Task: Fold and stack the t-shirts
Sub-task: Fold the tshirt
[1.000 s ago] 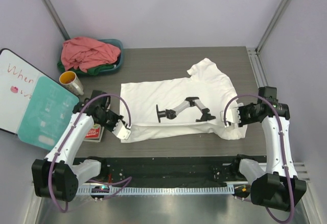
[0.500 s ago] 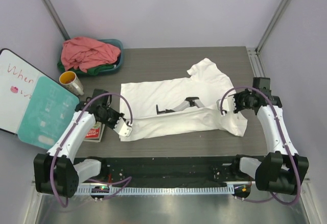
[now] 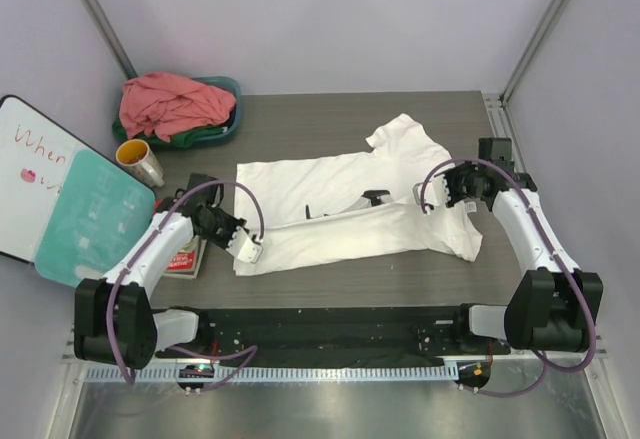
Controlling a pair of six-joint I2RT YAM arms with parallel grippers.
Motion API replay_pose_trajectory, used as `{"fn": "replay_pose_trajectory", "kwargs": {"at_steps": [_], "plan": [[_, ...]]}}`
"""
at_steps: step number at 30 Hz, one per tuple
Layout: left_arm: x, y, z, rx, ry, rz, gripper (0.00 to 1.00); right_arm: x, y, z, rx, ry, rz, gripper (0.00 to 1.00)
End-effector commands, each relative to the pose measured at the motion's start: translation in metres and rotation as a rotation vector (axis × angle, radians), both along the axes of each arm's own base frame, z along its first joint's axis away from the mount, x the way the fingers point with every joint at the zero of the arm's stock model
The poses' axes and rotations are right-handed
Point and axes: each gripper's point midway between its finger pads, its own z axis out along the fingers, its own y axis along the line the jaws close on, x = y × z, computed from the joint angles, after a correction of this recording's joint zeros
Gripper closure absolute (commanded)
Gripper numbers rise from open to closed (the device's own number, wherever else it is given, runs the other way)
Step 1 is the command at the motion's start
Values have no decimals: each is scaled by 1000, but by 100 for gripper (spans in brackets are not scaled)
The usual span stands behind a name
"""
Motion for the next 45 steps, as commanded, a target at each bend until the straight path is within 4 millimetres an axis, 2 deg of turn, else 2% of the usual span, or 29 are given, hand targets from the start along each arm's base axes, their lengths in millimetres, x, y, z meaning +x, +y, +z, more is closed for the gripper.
{"fn": "replay_pose_trajectory", "kwargs": {"at_steps": [1, 5, 7, 8, 9, 10, 12, 18, 24, 25, 26, 35, 39, 45], "plan": [[16, 3, -5, 16, -44, 28, 96, 23, 3, 29, -19, -111, 19, 99], [22, 3, -10, 28, -44, 42, 93, 28, 4, 32, -17, -119, 20, 99], [25, 3, -12, 32, -47, 42, 81, 28, 6, 31, -16, -120, 22, 99], [26, 4, -12, 35, -46, 43, 70, 29, 7, 30, -14, -118, 26, 99], [29, 3, -13, 35, -51, 43, 51, 29, 9, 29, -12, -118, 29, 99], [30, 3, -13, 35, -51, 48, 45, 29, 9, 27, -14, -114, 30, 99], [33, 4, -13, 44, -60, 52, 40, 30, 13, 25, -12, -114, 37, 99], [35, 5, -15, 58, -65, 79, 36, 36, 20, 23, -2, -124, 36, 99], [33, -5, -10, 15, -68, 73, 35, 43, 22, 16, -6, -140, 36, 99], [30, -8, -12, 13, -61, 68, 35, 43, 33, 13, -5, -137, 62, 99], [30, -9, -12, 16, -60, 67, 35, 44, 34, 13, -4, -138, 62, 99], [18, -22, -32, 59, -51, 67, 35, 64, 41, 18, -2, -176, 66, 99], [12, -25, -44, 93, -54, 67, 35, 70, 45, 20, 2, -192, 78, 99], [9, -24, -51, 131, -69, 89, 35, 81, 50, 23, 2, -234, 88, 99]]}}
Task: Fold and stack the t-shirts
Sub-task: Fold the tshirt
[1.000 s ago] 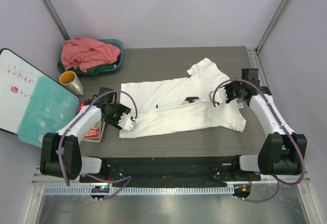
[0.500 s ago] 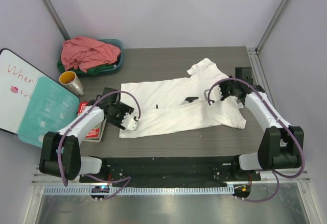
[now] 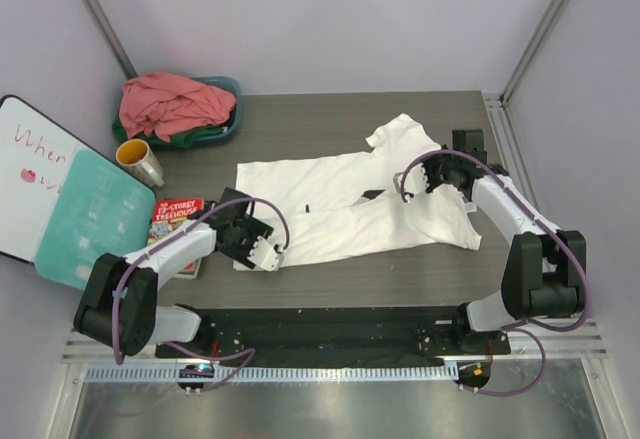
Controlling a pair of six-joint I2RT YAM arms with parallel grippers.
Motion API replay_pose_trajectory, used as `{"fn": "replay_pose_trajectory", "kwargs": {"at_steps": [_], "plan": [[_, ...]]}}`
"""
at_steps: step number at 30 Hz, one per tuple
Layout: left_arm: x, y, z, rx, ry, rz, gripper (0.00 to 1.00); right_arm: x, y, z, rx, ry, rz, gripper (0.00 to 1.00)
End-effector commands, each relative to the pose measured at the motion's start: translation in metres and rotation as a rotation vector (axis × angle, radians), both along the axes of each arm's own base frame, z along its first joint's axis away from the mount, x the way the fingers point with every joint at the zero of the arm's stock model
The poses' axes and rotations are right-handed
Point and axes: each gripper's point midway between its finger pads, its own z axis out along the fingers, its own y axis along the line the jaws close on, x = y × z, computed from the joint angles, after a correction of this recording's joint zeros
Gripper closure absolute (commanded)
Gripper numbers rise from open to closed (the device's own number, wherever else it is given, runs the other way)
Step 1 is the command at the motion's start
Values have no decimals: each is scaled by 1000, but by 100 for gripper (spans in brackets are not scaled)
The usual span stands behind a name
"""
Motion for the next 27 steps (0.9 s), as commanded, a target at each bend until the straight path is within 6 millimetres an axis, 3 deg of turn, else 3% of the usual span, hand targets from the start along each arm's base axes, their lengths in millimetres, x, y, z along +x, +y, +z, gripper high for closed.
{"fn": "replay_pose_trajectory", "kwargs": {"at_steps": [1, 13, 20, 27], "plan": [[5, 0, -1, 19, -42, 40, 35, 23, 7, 32, 24, -121, 3, 99], [-6, 10, -22, 129, 53, 63, 36, 35, 10, 39, 35, -164, -10, 99], [-13, 10, -18, 149, 151, 78, 36, 48, 11, 47, 58, -210, -30, 99], [-16, 15, -16, 194, 190, 73, 38, 59, 24, 42, 64, -217, -6, 98]]}}
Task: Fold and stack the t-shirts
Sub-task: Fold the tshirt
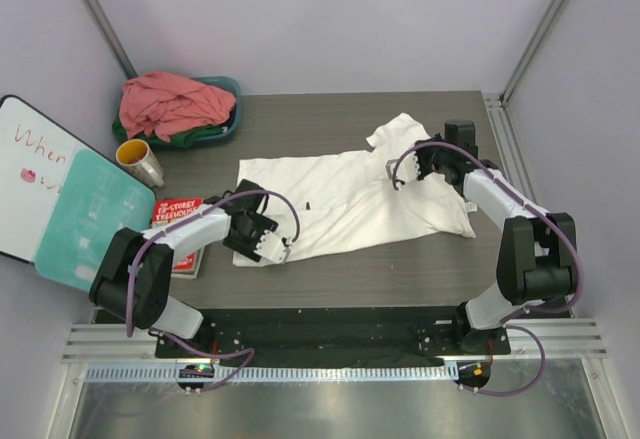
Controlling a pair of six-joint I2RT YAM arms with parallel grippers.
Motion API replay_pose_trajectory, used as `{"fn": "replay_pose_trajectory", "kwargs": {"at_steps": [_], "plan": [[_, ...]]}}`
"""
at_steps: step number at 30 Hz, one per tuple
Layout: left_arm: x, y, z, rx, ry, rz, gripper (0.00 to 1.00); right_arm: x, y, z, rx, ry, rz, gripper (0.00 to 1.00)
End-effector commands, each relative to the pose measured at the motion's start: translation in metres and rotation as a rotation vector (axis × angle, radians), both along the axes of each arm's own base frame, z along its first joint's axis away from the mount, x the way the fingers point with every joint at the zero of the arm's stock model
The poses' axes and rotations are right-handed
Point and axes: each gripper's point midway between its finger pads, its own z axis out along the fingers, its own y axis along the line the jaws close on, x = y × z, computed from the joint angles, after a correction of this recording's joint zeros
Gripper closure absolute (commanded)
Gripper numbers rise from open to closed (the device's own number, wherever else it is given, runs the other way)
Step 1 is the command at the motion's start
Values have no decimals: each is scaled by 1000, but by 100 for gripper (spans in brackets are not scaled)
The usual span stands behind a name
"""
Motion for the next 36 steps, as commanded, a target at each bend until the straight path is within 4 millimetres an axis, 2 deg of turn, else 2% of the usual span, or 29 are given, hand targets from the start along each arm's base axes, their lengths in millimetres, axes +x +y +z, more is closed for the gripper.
{"fn": "replay_pose_trajectory", "kwargs": {"at_steps": [1, 3, 5, 6, 7, 8, 9, 10, 11, 12, 13, 14, 15, 16, 17, 18, 19, 20, 21, 23, 24, 28, 32, 36], "plan": [[-30, 13, -10, 62, 142, 11, 38, 20, 13, 25, 16, -89, 16, 98], [-29, 15, -10, 74, 143, 12, 39, 22, 12, 20, -3, -84, 11, 96], [-29, 15, -8, 75, 145, 13, 39, 25, 9, 16, -17, -77, -14, 80], [-28, 14, -8, 73, 143, 19, 39, 28, 0, 20, -24, -80, -69, 67], [-26, 14, -6, 70, 139, 22, 39, 31, -5, 22, -11, -71, -113, 63], [-25, 13, -5, 69, 136, 25, 39, 39, -12, 39, 66, -66, -208, 61], [-25, 13, -4, 66, 136, 31, 39, 44, -26, 47, 83, -61, -311, 57], [-24, 13, -3, 65, 133, 33, 39, 43, -40, 40, 101, 6, -399, 56], [-24, 13, -3, 64, 132, 34, 39, 52, -49, 67, 221, 14, -508, 56], [-23, 13, -2, 64, 130, 37, 39, 51, -62, 72, 260, 43, -579, 54], [-21, 17, -1, 87, 119, 43, 39, 41, -74, 63, 292, 135, -651, 53], [-21, 17, 0, 90, 117, 43, 38, 44, -91, 77, 389, 156, -743, 52], [-20, 17, 0, 92, 115, 44, 38, 38, -114, 77, 427, 194, -814, 50], [-19, 17, 1, 91, 111, 46, 38, 15, -117, 56, 417, 354, -846, 50], [-19, 18, 2, 93, 111, 48, 38, 8, -139, 57, 443, 411, -892, 50], [-17, 17, 3, 93, 104, 48, 38, -5, -143, 45, 438, 508, -905, 51], [-16, 18, 3, 94, 101, 50, 38, -40, -138, 26, 426, 698, -919, 52], [-15, 18, 3, 97, 98, 54, 38, -53, -148, 13, 428, 786, -950, 55], [-13, 17, 3, 96, 96, 56, 38, -85, -144, 2, 398, 935, -959, 56], [-10, 17, 3, 94, 89, 66, 38, -111, -139, -15, 392, 1083, -948, 59], [-9, 16, 3, 92, 87, 67, 38, -131, -137, -23, 369, 1181, -935, 60], [-4, 15, 6, 90, 77, 84, 38, -159, -123, -40, 382, 1310, -908, 62], [-1, 18, 7, 100, 67, 82, 38, -171, -114, -53, 361, 1374, -877, 62], [4, 18, 10, 100, 57, 91, 38, -177, -103, -58, 403, 1427, -868, 62]]}}
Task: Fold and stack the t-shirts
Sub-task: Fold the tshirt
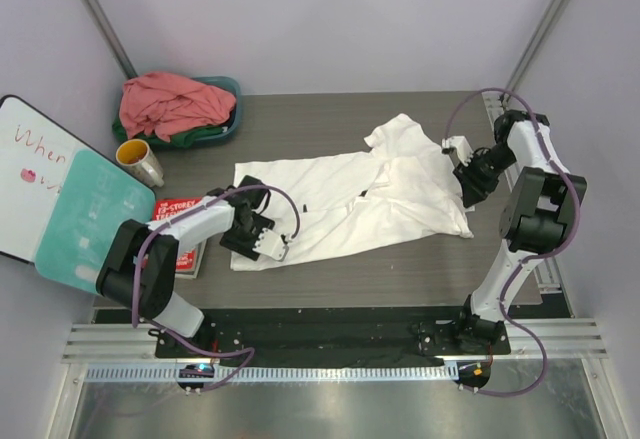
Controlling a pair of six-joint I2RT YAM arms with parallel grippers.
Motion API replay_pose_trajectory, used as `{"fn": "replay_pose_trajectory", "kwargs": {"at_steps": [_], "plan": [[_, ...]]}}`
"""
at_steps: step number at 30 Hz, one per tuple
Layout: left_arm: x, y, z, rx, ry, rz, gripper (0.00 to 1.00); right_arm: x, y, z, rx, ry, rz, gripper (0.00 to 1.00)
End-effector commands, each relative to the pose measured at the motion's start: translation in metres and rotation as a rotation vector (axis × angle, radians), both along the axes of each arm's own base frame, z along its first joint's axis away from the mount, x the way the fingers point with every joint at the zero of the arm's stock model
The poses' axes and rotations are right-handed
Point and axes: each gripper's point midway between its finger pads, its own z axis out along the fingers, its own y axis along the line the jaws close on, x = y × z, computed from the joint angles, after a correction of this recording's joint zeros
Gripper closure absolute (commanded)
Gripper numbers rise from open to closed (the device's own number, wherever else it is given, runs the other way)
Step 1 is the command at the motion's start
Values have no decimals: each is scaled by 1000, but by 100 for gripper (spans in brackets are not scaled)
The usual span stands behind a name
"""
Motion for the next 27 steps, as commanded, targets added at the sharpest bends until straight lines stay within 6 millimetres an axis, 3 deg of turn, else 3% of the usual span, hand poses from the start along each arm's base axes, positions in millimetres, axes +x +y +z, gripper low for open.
{"fn": "replay_pose_trajectory", "kwargs": {"at_steps": [1, 11, 27], "plan": [[11, 2, 9, 10, -23, 21, 38, -49, 29, 20, 126, 156, 1, 62], [13, 0, 9, 7, -22, 17, 38, -74, 42, 6, 142, 234, 27, 63], [11, -2, 9, -4, -8, 15, 38, -71, 20, 3, 45, 170, 0, 65]]}}
